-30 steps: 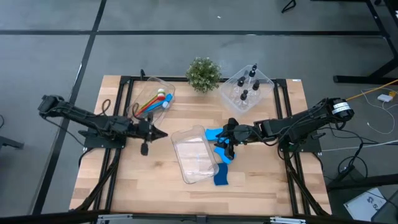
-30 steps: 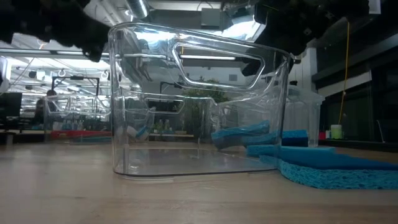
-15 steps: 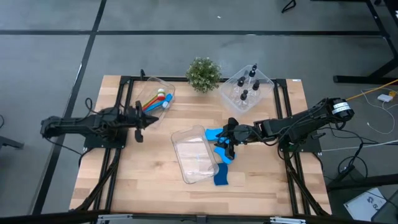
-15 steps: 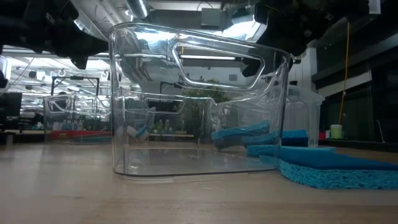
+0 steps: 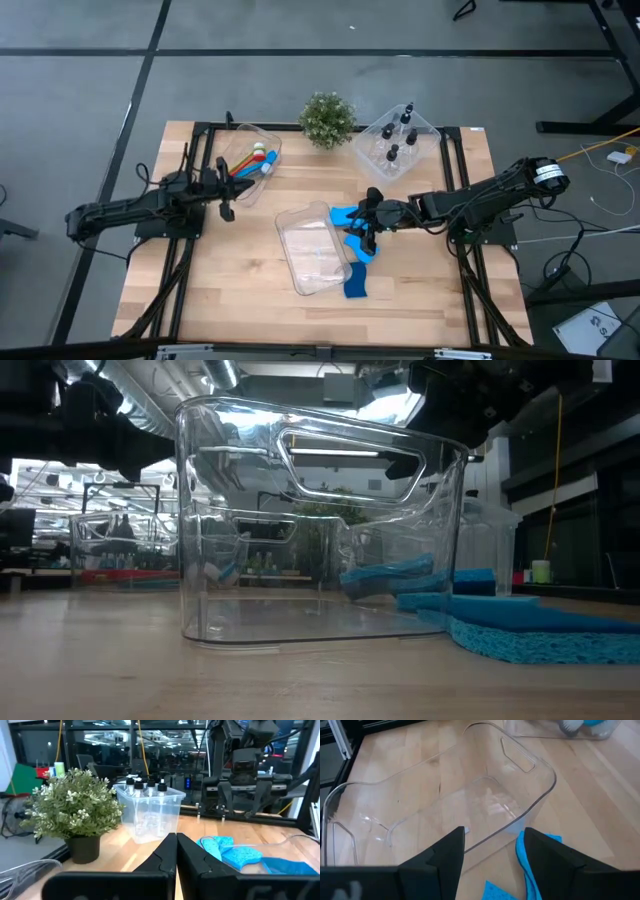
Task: Pick & Place Kitchen Sink Supplies
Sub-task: Put the sponge into the bottom transparent bin
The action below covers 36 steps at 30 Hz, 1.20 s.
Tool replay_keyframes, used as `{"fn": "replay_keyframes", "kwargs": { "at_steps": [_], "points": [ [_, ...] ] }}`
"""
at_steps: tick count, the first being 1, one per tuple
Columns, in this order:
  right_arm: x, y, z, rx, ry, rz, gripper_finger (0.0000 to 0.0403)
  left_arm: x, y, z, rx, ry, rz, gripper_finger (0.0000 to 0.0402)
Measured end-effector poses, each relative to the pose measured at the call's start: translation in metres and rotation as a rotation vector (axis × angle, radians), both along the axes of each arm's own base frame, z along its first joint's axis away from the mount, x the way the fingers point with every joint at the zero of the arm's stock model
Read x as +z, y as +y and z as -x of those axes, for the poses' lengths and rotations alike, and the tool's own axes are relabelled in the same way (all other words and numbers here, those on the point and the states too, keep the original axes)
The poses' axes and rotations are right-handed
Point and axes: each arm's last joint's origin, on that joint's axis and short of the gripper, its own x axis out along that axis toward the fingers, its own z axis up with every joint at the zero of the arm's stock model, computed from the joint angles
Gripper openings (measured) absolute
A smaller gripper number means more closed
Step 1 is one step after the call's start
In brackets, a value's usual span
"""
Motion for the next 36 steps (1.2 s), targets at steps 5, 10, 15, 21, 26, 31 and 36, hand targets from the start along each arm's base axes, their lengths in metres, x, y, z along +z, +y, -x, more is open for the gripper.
{"fn": "replay_keyframes", "kwargs": {
  "at_steps": [5,10,15,21,26,31,36],
  "points": [
    [0.0,0.0,0.0,0.003,0.004,0.004,0.0204,-0.003,0.004,0.001,0.002,0.039,-0.037,0.0001],
    [-0.006,0.0,0.004,0.001,0.071,0.008,0.0204,-0.01,0.006,0.002,0.029,0.118,-0.028,0.0002],
    [-0.01,0.0,0.007,-0.008,0.122,-0.004,0.0204,-0.015,0.006,0.001,0.027,0.179,-0.056,0.0002],
    [-0.009,0.001,0.007,0.048,0.123,0.066,0.0204,-0.015,0.007,0.002,0.056,0.183,-0.048,0.0002],
    [-0.007,0.001,0.005,0.112,0.101,0.154,0.0204,-0.015,0.007,0.002,0.056,0.17,-0.009,0.0002],
    [0.0,0.005,0.006,0.12,0.16,0.158,0.0204,-0.015,0.007,0.002,0.056,0.169,-0.007,0.0002],
    [0.013,0.013,-0.001,0.114,0.303,0.214,0.0204,-0.015,0.007,0.002,0.056,0.168,-0.007,0.0002]
  ]
}}
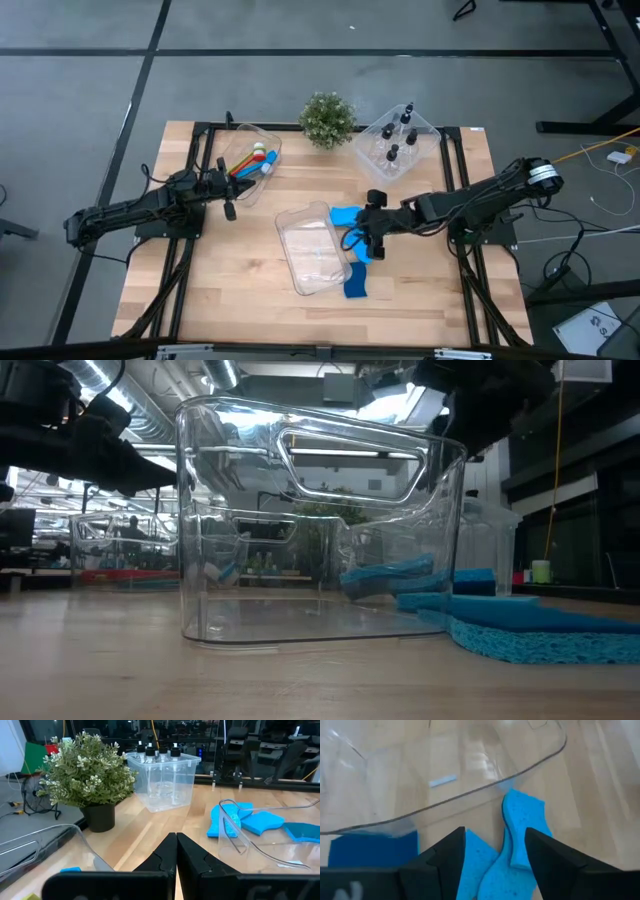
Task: Pick & Place Kitchen Sink Supplies
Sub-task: Put the sponge into the bottom transparent bin
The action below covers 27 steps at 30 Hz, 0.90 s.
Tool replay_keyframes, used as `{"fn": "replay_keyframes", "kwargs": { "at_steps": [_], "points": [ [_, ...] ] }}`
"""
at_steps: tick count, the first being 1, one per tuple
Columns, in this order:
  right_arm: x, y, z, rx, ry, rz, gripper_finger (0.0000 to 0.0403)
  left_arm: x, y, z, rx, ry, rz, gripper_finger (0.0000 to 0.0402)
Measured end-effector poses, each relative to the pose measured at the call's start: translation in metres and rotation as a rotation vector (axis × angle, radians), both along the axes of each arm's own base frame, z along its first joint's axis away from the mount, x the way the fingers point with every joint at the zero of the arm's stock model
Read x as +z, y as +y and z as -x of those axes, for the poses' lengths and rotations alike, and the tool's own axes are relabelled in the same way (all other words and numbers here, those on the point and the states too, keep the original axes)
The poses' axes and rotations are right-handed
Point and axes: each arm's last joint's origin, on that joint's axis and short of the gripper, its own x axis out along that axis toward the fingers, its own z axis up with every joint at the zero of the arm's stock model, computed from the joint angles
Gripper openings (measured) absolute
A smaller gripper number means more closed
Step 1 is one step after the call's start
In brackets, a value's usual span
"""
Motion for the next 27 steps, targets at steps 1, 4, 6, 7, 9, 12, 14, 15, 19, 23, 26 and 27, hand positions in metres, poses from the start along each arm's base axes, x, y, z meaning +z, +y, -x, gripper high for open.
{"fn": "replay_keyframes", "kwargs": {
  "at_steps": [1,4,6,7,9,12,14,15,19,23,26,27],
  "points": [
    [0.003,0.002,-0.003,0.002,0.02,0.009,0.0204,0.0,0.0,0.0,0.0,-0.001,0.0,0.0002],
    [0.009,0.009,-0.01,0.017,0.086,0.029,0.0204,0.0,0.0,0.0,0.0,-0.002,-0.001,0.0002],
    [0.012,0.014,-0.014,0.031,0.111,0.036,0.0204,0.001,0.0,0.0,0.0,-0.006,-0.002,0.0002],
    [0.013,0.018,-0.015,0.04,0.127,0.041,0.0204,0.001,0.0,0.0,0.0,-0.005,-0.002,0.0002],
    [0.014,0.024,-0.017,0.057,0.136,0.045,0.0204,0.001,0.0,0.0,0.0,-0.005,-0.002,0.0002],
    [0.013,0.033,-0.015,0.079,0.144,0.043,0.0204,0.0,0.0,0.0,0.0,-0.003,-0.001,0.0002],
    [0.011,0.039,-0.013,0.074,0.155,0.03,0.0204,0.001,0.0,0.0,-0.001,-0.007,-0.002,0.0002],
    [0.01,0.041,-0.012,0.068,0.164,0.023,0.0204,0.0,0.0,0.0,-0.001,-0.004,-0.001,0.0002],
    [0.003,0.047,-0.01,0.017,0.161,0.08,0.0204,0.0,0.0,0.0,0.0,-0.005,-0.002,0.0002],
    [-0.013,0.044,-0.011,-0.032,0.18,0.26,0.0204,0.001,0.0,0.0,-0.001,-0.006,-0.002,0.0002],
    [-0.027,0.042,-0.012,-0.047,0.201,0.352,0.0204,0.001,0.0,0.0,0.0,-0.006,-0.002,0.0002],
    [-0.032,0.042,-0.011,-0.044,0.214,0.378,0.0204,0.001,0.0,0.0,-0.001,-0.006,-0.002,0.0002]
  ]
}}
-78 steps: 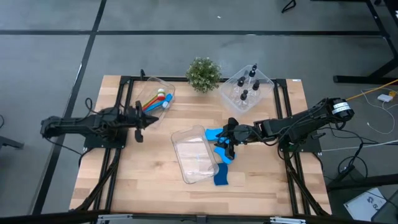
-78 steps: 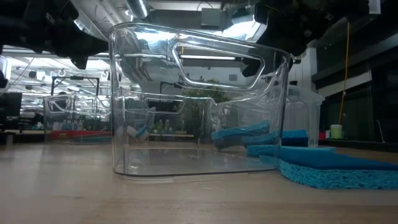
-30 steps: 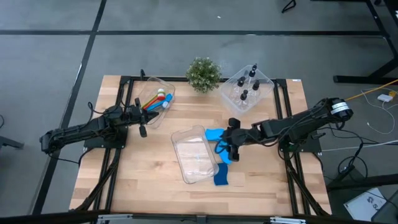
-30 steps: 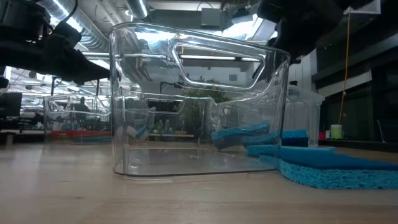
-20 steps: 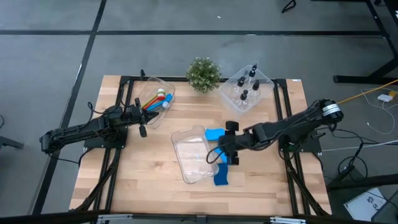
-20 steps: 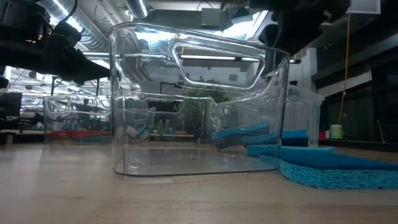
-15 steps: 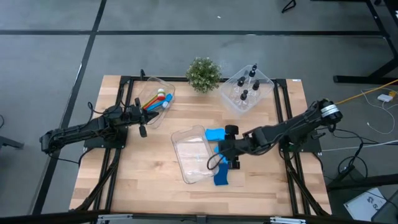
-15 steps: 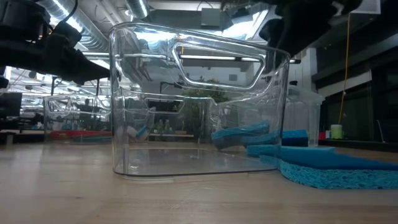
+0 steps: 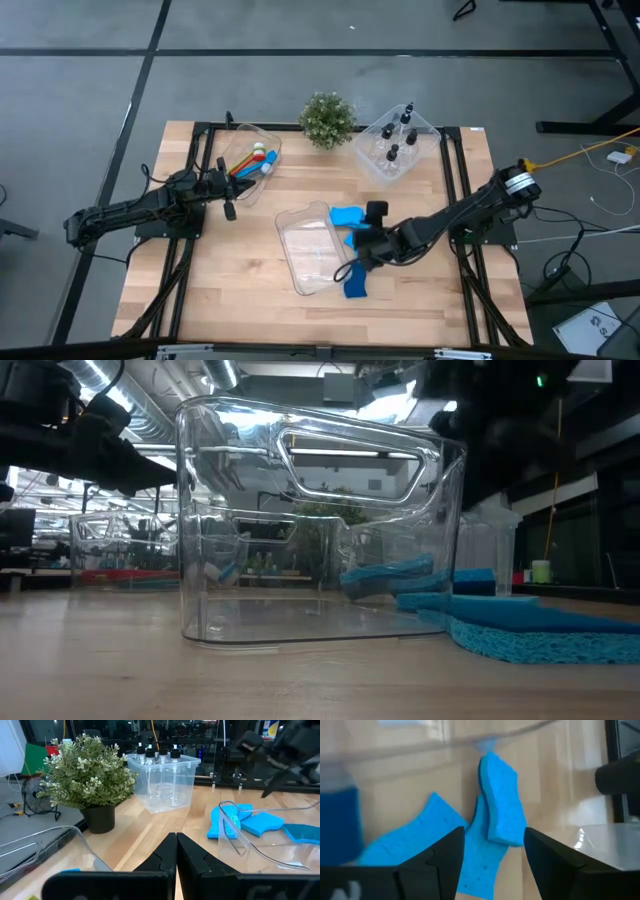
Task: Pick & Place Kitchen Sink Supplies
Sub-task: Put the sponge into the bottom transparent bin
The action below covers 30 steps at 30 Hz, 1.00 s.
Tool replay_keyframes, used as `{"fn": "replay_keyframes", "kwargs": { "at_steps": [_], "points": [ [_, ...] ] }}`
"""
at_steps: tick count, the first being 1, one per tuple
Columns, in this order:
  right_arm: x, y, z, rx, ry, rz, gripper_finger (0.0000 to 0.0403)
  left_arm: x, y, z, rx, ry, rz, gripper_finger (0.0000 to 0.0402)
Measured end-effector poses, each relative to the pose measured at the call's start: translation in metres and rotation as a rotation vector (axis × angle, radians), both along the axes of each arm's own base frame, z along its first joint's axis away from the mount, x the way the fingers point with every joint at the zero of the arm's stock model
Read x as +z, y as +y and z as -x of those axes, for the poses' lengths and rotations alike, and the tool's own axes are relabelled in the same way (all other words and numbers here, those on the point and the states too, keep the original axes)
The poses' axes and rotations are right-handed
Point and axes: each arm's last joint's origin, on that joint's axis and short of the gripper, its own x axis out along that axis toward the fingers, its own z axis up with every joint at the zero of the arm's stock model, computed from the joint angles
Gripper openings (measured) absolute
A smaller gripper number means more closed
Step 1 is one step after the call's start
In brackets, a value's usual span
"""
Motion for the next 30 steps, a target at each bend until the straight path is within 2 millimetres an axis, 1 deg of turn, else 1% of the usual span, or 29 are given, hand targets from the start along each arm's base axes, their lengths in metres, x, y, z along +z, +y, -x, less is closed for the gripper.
{"fn": "replay_keyframes", "kwargs": {
  "at_steps": [2,6,10,13,17,21,23,26,30],
  "points": [
    [-0.011,0.0,0.0,0.002,0.033,0.026,0.0204,0.0,0.0,0.0,0.0,0.0,0.0,0.0002],
    [-0.025,0.0,-0.002,-0.002,0.071,0.056,0.0204,0.0,0.0,0.0,0.0,0.0,0.0,0.0002],
    [-0.039,0.001,-0.007,0.026,0.118,0.155,0.0204,0.0,0.0,0.0,0.0,0.0,0.0,0.0002],
    [-0.05,0.0,-0.011,0.066,0.169,0.196,0.0204,0.0,0.0,0.0,0.0,0.0,0.0,0.0002],
    [-0.062,-0.002,-0.016,0.058,0.181,0.277,0.0204,0.0,0.0,0.0,0.0,0.0,0.0,0.0002],
    [-0.063,-0.002,-0.017,0.006,0.148,0.276,0.0204,0.0,0.0,0.0,0.0,0.0,0.0,0.0002],
    [-0.058,-0.001,-0.019,-0.023,0.115,0.253,0.0204,0.0,0.0,0.0,0.0,0.0,0.0,0.0002],
    [-0.047,0.001,-0.021,-0.015,0.103,0.252,0.0204,0.0,0.0,0.0,0.0,0.0,0.0,0.0002],
    [-0.042,0.0,-0.018,0.0,0.148,0.276,0.0204,0.0,0.0,0.0,0.0,0.0,0.0,0.0002]
  ]
}}
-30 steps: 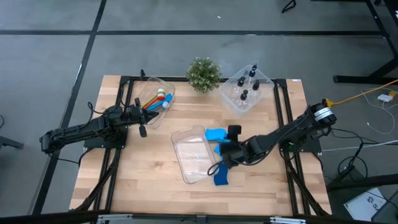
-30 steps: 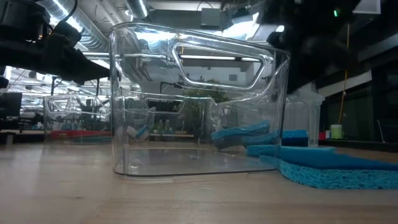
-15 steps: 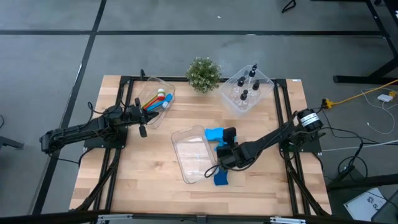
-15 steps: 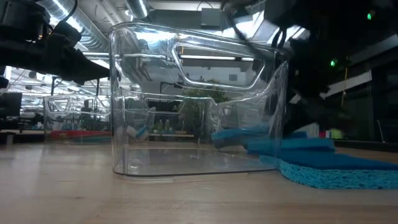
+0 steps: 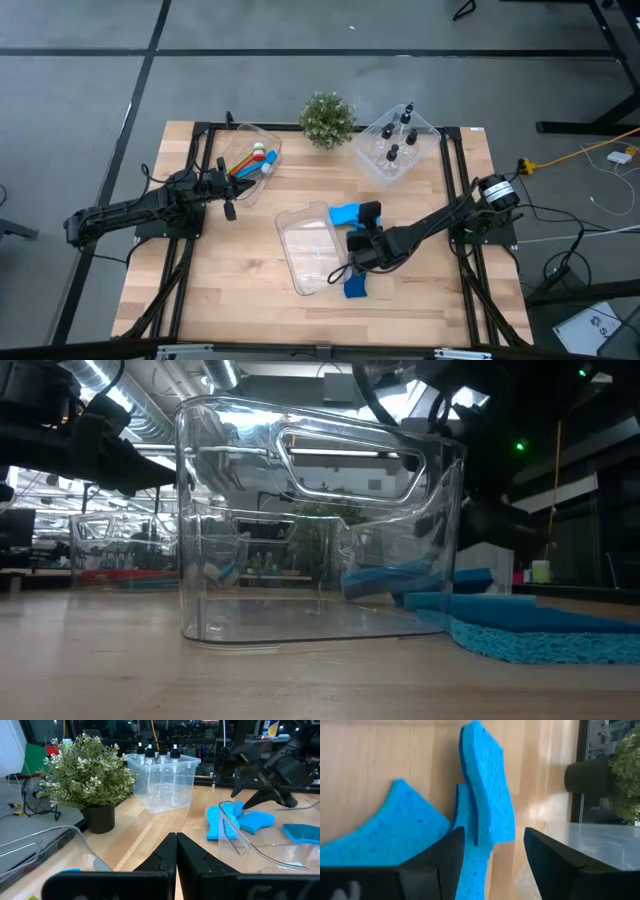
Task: Pick & Place Kitchen Sink Supplies
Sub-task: Put the sponge into the bottom transparent bin
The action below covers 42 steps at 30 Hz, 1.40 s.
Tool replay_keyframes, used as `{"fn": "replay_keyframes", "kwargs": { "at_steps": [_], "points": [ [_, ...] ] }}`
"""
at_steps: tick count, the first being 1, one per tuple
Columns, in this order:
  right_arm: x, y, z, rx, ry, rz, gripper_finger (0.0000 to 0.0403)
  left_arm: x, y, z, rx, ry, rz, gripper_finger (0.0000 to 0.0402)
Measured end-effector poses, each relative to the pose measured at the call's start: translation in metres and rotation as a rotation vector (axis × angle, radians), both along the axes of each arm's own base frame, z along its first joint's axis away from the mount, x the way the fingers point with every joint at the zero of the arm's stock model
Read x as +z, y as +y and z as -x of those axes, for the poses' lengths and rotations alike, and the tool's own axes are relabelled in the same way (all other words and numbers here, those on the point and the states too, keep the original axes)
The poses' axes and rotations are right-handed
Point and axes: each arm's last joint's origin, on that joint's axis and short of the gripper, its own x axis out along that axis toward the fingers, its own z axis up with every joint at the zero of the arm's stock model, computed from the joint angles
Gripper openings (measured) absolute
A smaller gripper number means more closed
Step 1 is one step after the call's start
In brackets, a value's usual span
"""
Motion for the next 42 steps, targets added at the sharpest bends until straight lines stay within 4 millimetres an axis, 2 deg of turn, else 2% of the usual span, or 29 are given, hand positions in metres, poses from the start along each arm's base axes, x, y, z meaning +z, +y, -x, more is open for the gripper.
{"fn": "replay_keyframes", "kwargs": {
  "at_steps": [7,14,22,28,32,42],
  "points": [
    [-0.001,-0.004,0.009,-0.018,0.091,0.031,0.0204,0.0,0.0,0.0,0.0,0.003,0.001,0.0002],
    [-0.01,-0.009,0.011,-0.028,0.075,0.047,0.0204,0.0,0.0,0.0,0.0,0.0,0.0,0.0002],
    [-0.014,-0.017,0.001,0.008,0.036,0.056,0.0204,0.0,0.0,0.0,0.0,0.0,0.0,0.0002],
    [-0.015,-0.03,-0.007,-0.006,0.032,-0.015,0.0201,0.0,0.0,0.0,0.0,0.0,0.0,0.0002],
    [-0.018,-0.038,-0.006,-0.035,0.042,-0.057,0.0173,0.0,0.0,0.0,0.0,0.0,0.0,0.0002],
    [-0.023,-0.04,-0.004,-0.037,0.045,-0.063,0.006,0.0,0.0,0.0,0.0,0.0,0.0,0.0002]
  ]
}}
